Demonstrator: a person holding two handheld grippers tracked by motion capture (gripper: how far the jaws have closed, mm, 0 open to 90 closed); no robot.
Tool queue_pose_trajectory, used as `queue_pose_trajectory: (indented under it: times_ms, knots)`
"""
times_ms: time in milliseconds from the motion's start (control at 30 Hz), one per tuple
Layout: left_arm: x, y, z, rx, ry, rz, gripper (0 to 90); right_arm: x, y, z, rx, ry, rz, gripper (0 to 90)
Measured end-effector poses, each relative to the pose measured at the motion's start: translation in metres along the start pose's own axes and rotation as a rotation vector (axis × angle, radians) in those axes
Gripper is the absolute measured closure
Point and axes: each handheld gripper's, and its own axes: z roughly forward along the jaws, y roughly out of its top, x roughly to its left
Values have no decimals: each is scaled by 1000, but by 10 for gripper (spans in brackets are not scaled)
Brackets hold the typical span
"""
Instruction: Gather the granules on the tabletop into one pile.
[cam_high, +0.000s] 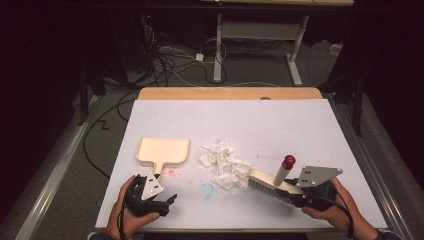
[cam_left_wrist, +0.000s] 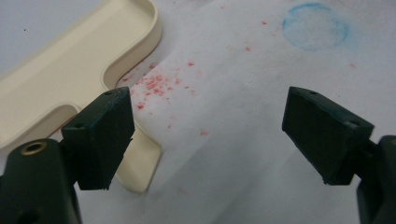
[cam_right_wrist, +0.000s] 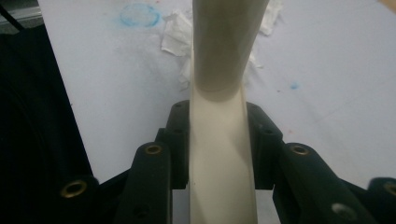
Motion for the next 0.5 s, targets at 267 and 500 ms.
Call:
queue_pose_trajectory:
  times_ms: [267, 500]
  knots:
    - [0, -1, 2, 7, -4, -3, 163, 2, 18, 33, -15, 4, -17, 681]
    - [1, -2, 3, 9, -5, -8, 163, -2, 36, 52, -48, -29, -24, 681]
